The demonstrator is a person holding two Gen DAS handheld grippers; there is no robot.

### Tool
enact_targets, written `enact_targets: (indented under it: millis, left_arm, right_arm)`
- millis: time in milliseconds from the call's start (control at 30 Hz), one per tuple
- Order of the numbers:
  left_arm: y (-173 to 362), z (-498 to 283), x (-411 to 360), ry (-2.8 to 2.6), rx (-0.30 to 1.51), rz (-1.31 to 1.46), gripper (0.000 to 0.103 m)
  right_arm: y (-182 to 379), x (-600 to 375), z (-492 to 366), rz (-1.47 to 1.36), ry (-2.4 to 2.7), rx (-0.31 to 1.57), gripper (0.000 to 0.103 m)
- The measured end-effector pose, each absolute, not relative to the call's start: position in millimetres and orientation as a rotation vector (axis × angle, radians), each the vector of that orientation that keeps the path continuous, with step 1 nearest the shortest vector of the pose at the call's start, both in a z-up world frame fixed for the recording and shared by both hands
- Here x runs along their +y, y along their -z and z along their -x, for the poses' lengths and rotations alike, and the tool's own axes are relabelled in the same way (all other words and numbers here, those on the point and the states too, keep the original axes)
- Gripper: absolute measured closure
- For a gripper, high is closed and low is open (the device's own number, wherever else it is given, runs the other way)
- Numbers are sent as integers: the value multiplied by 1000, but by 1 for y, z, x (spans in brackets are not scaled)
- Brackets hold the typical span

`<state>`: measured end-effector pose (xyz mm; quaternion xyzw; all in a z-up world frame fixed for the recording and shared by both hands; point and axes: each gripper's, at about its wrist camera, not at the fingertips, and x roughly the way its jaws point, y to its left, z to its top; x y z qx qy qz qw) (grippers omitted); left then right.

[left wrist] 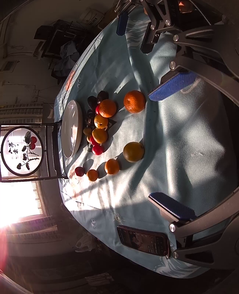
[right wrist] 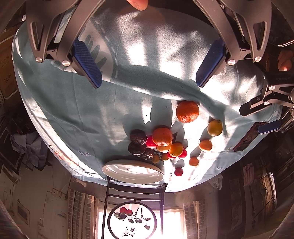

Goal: Organize fruits

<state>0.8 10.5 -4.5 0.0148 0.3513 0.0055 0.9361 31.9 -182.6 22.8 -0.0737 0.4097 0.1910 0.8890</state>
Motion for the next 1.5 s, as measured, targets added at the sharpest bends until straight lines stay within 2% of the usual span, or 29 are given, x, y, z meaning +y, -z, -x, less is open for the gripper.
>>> enact_targets:
  millis: [800, 833, 900, 967, 1100, 1200, 1233, 1267, 1333, 1500]
  left_arm:
    - [25, -9, 26, -28, 765, -29, 2]
    - [27, -10, 31, -39, 770, -21, 2]
    - [31, -14, 43, -54, 783, 12, 2]
    - [34, -16, 55, -65, 792, 46, 2]
    - [39, -20, 69, -72, 798, 71, 2]
    - [40, -24, 73, -64, 792, 78, 2]
    - [40, -26, 73, -61, 786, 81, 2]
    - [40, -27, 74, -57, 779, 83, 2]
    - [39, -32, 75, -40, 772, 87, 2]
    - [37, -49, 66, 38, 761, 85, 3]
  right_arm:
    - [-12, -168, -43, 126, -467, 866, 2]
    - [-11, -165, -46, 126, -479, 863, 3]
    - [-7, -156, -53, 126, -503, 869, 14]
    - [-1, -146, -62, 122, -529, 881, 21]
    - [11, -124, -78, 122, -574, 911, 28]
    - [16, -111, -85, 121, -608, 920, 30]
    - [18, -108, -87, 125, -611, 924, 34]
    - [21, -105, -89, 130, -615, 931, 46]
    - [27, -103, -91, 118, -652, 955, 57]
    - [25, -116, -89, 40, -681, 920, 60]
